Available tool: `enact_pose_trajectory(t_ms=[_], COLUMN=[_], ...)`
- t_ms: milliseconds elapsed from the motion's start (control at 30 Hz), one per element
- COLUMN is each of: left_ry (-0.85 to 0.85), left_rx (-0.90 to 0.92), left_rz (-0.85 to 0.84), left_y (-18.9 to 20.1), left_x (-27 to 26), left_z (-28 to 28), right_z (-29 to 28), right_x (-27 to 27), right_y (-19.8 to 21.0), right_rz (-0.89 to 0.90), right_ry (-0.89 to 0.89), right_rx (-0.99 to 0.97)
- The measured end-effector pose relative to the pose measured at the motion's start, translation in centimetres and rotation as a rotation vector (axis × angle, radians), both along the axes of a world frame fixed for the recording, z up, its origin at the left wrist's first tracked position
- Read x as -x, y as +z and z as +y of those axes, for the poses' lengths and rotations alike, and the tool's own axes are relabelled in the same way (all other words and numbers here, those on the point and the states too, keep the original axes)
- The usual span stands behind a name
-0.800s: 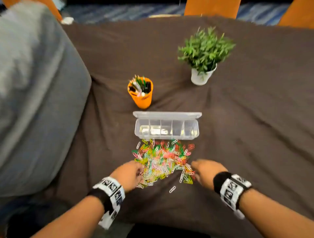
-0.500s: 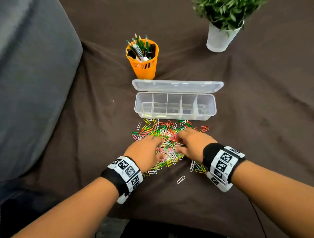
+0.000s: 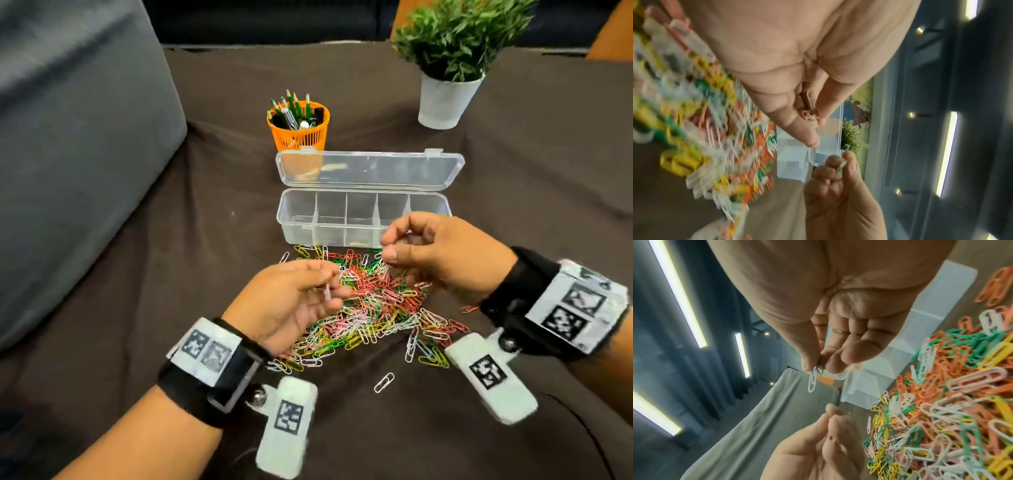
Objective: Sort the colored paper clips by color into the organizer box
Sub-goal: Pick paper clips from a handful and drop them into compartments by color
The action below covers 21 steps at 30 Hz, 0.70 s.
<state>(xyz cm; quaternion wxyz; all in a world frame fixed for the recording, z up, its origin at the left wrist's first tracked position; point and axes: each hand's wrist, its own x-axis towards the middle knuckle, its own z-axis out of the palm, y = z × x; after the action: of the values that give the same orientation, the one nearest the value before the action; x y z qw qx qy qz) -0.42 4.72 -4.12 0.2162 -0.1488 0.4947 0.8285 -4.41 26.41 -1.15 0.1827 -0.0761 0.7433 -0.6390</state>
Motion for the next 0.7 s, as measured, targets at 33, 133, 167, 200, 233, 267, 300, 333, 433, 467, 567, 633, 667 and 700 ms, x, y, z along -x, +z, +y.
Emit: enact_pose_trajectory(t_ms=[33,133,167,200,233,267,300,333,433,467,567,633,667,700], left_ry=[0.025,0.078,0.094,0.116,0.139,0.169,0.191,0.198,0.187,0.199,0.242,0.227,0.225,0.221], left_rx=[-0.095,-0.292,-0.332,-0.376,-0.42,-0.453,-0.475,-0.491,-0.489,-0.485,-0.489,-0.482,-0.483,-0.478], left_rz=[-0.04,-0.104,-0.096,-0.096,-0.099,-0.105,-0.107,-0.103,-0.093,-0.081,-0.088,-0.061,-0.061,-0.059], left_y=[-0.2,-0.1,-0.1,-0.1,-0.1,-0.1,-0.1,-0.3,-0.9,-1.4,-3.3,-3.8,-4.0,-4.1], left_x=[-0.3,-1.9,-2.4,-2.8,-3.3,-3.9,-4.2,-4.5,-4.7,-4.6,-4.6,-4.7,-4.5,-4.4], left_z=[0.7,2.4,2.9,3.2,3.3,3.4,3.3,2.9,1.5,0.9,-0.6,-1.4,-1.7,-1.9], right_z=[-0.3,-1.9,-2.3,-2.8,-3.2,-3.3,-3.2,-3.0,-1.7,-1.6,-2.2,-2.7,-2.8,-2.8], right_x=[-0.3,-2.1,-2.6,-2.9,-3.2,-3.6,-3.6,-3.6,-3.9,-4.2,-6.5,-8.3,-9.1,-9.5], right_y=[0.4,1.4,1.7,1.7,1.7,1.6,1.6,1.7,2.2,2.1,-0.4,-2.3,-3.0,-3.4], right_rz=[0.055,0.295,0.372,0.425,0.465,0.495,0.52,0.548,0.658,0.67,0.571,0.509,0.521,0.539], right_ry=[0.009,0.042,0.059,0.08,0.098,0.112,0.112,0.094,0.06,0.132,0.589,0.78,0.812,0.824], right_rx=[-0.006,-0.113,-0.172,-0.246,-0.334,-0.407,-0.45,-0.459,-0.558,-0.679,-1.134,-1.293,-1.315,-1.323])
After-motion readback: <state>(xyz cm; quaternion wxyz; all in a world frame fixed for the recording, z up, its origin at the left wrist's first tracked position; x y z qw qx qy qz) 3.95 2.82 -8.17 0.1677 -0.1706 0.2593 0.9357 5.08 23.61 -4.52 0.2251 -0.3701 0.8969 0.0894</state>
